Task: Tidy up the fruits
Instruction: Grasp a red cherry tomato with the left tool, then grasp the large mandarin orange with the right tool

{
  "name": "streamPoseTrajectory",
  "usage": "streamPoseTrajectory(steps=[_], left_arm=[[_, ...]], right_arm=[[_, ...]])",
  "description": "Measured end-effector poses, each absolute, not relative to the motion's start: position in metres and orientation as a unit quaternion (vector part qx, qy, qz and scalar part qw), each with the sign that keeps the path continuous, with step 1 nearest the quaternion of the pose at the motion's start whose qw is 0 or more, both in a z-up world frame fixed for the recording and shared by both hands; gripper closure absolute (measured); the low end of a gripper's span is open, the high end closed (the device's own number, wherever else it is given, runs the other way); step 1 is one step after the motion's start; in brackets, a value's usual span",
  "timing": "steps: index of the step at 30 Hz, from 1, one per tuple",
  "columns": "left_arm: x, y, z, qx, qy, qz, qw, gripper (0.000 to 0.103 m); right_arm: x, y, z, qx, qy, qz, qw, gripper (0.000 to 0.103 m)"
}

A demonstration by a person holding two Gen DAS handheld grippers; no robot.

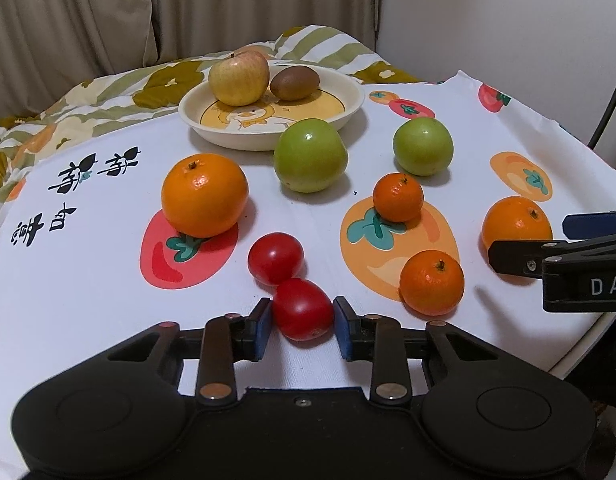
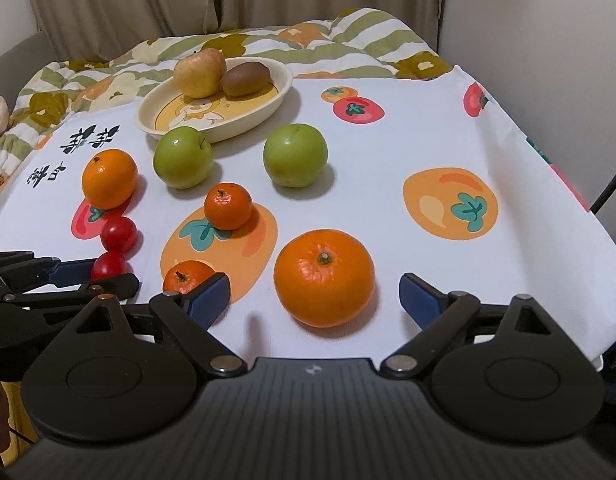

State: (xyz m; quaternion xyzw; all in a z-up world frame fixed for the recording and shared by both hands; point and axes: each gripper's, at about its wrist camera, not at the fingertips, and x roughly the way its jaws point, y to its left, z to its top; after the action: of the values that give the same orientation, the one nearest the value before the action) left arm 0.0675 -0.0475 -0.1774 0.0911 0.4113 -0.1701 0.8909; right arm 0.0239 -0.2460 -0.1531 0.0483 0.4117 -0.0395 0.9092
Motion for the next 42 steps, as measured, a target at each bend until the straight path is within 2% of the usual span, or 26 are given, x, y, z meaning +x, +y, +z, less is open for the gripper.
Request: streamPoseTrajectory(steps=[18, 23, 32, 42], left_arm=[[0.063, -0.033, -0.176, 0.091, 0.418, -0.15, 0.891, 0.067], [0.063, -0.027, -0.175, 0.087, 0.42, -0.144, 0.892, 0.067], [0.06, -0.021, -0.16, 0.079, 0.412, -0.14, 0.897, 0.067], [0.054, -0.014, -0.122, 0.068, 0.388, -0.138, 0.909, 0.067]], right_arm=[[0.043, -0.246, -0.162, 0.045, 0.428, -0.036, 0.902, 0.011], [0.048, -0.247, -0.166, 0.031, 0.442, -0.051, 0.895, 0.027], [0.049, -0.255, -0.16, 0.062, 0.449, -0.051, 0.89, 0.028], [0.039, -0.25, -0.125, 0.069, 0.431, -0.049, 0.898, 0.028]])
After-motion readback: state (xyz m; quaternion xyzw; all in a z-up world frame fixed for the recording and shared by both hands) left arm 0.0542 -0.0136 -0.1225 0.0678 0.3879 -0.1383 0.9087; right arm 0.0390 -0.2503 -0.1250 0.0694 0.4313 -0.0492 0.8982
